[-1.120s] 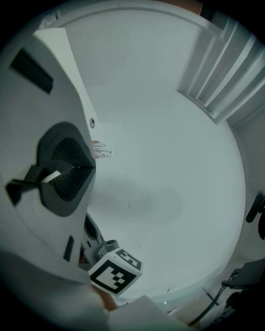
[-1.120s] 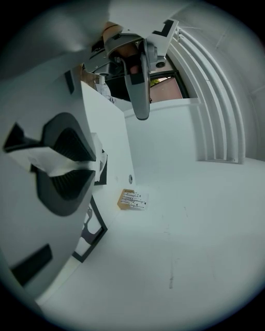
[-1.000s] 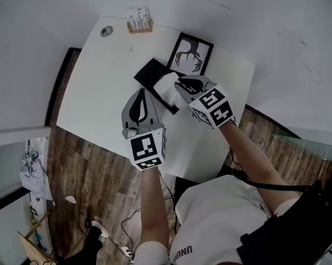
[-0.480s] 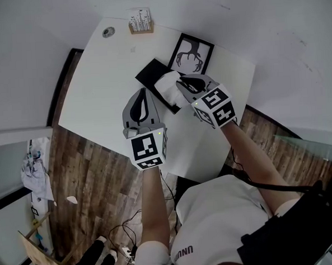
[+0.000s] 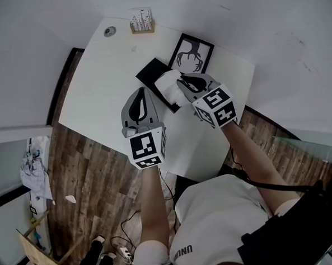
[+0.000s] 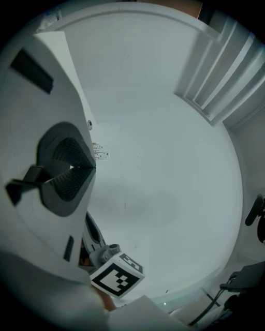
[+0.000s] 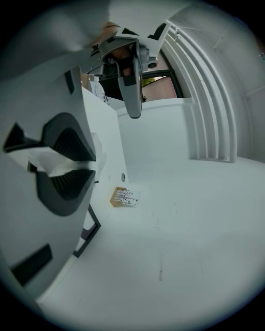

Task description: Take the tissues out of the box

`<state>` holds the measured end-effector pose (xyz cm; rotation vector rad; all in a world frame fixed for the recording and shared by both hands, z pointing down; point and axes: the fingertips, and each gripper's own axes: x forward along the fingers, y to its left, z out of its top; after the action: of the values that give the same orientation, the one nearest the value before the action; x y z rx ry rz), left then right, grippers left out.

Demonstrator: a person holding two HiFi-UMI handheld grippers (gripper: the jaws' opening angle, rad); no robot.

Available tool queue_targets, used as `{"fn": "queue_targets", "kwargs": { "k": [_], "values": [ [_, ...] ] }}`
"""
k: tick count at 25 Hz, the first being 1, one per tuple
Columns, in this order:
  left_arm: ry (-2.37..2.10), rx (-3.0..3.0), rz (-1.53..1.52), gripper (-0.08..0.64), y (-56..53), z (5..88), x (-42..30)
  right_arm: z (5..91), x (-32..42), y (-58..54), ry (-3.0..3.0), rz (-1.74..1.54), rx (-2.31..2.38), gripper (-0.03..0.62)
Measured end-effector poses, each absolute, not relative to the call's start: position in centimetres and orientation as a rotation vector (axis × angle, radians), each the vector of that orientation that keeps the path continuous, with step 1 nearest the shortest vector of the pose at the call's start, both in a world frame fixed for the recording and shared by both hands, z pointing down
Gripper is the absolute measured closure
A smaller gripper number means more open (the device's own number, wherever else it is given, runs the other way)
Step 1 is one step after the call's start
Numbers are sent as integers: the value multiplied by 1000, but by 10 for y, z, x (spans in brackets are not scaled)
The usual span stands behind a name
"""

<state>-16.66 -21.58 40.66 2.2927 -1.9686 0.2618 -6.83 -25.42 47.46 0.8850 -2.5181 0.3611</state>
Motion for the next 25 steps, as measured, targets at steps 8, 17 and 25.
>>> {"fn": "queue_targets", "kwargs": {
  "k": [8, 17, 25],
  "values": [
    [-1970, 2298, 255, 546, -215, 403, -164, 469, -69, -254, -2529, 344, 885, 525],
    [-1964, 2305, 250, 546, -212, 400, -162, 464, -69, -253, -2548, 341, 877, 525],
    [-1981, 2307, 237, 546, -210, 394, -162, 454, -68, -254, -2562, 322, 890, 525]
  ]
}}
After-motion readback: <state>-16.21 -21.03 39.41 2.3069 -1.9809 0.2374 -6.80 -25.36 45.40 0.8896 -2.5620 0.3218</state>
